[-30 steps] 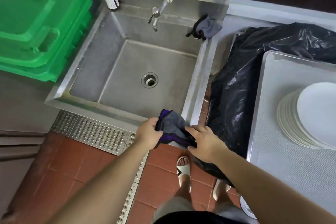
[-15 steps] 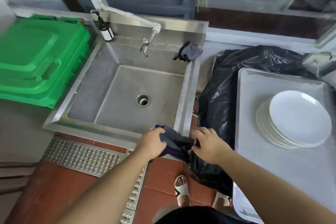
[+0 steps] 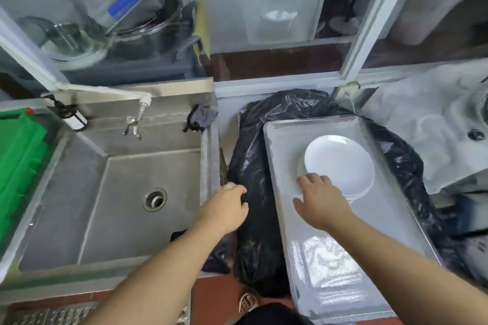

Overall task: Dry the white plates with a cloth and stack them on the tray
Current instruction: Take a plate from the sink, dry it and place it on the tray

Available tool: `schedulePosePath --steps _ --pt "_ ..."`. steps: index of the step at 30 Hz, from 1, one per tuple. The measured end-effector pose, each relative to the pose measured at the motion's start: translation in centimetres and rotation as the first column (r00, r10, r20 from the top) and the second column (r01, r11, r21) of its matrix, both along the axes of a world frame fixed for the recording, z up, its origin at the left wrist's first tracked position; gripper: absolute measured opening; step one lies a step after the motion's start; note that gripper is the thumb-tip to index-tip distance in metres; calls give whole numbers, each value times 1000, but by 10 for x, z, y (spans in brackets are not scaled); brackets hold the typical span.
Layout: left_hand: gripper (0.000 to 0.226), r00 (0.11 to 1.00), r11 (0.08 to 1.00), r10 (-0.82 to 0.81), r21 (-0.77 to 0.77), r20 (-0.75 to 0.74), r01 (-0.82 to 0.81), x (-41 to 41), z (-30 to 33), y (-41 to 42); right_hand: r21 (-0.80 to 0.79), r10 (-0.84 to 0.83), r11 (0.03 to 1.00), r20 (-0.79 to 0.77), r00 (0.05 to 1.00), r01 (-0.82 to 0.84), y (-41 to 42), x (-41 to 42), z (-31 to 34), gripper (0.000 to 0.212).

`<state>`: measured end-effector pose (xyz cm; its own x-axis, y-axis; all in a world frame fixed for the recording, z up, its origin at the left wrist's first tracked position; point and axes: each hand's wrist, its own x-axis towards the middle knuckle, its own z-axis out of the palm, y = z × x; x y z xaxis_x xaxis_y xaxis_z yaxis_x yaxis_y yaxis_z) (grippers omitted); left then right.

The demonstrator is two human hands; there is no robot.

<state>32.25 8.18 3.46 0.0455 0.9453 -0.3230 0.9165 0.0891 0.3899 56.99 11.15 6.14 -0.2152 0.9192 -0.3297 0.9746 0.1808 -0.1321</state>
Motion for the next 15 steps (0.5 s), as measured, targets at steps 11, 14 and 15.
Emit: schedulePosePath --steps 11,14,15 --pt "43 935 970 -186 94 -301 223 124 16 86 113 -273 956 -6 962 272 81 131 10 59" --pt "44 959 986 -148 41 -241 162 153 8 107 68 -317 945 -52 947 320 108 160 -3 63" --pt "44 971 992 -121 16 -207 127 161 3 113 35 -338 939 -80 938 342 116 169 -9 65"
